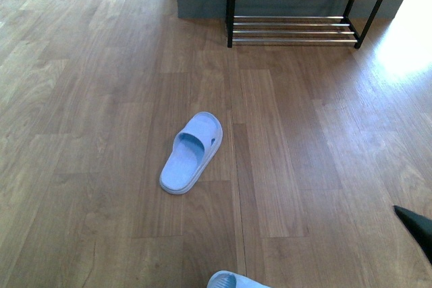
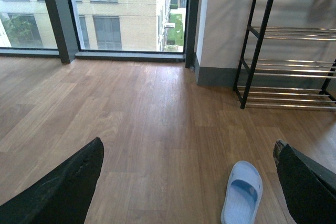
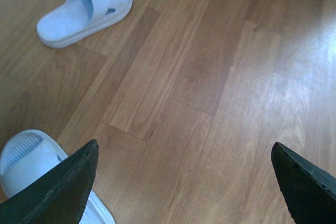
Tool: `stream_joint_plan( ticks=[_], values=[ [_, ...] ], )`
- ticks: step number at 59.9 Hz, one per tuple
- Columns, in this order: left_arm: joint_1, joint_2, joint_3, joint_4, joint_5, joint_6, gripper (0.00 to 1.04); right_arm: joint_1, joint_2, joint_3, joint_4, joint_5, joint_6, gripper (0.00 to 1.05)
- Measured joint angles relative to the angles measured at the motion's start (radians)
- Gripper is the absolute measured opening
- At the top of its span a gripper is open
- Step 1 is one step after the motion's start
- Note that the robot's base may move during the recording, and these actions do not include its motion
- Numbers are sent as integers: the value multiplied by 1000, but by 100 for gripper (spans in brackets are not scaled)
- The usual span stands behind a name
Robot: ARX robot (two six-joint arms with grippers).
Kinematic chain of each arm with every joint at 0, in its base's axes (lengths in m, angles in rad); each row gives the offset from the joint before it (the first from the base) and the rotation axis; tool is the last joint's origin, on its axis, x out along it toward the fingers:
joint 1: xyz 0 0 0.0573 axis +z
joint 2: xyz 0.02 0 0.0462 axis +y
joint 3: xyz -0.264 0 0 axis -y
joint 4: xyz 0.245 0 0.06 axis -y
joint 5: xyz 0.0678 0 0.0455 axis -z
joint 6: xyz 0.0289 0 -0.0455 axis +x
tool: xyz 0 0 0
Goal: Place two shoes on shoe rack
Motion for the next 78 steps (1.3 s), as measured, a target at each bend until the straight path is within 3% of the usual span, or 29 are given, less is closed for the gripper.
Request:
stream_joint_plan(
  ticks=[7,25,53,75,78],
  values=[
    [0,0,0,0,0,0,95,16,376,130,117,-10,-81,95],
    [0,0,0,0,0,0,95,16,924,432,63,-60,-266,95],
    [0,0,0,0,0,0,95,165,1099,610,60,-141,-242,95],
    [0,0,0,0,0,0,95,202,1127,725,10,-184,-158,95],
    [0,0,0,0,0,0,95,203,1127,734,-2,-188,-150,91]
  ],
)
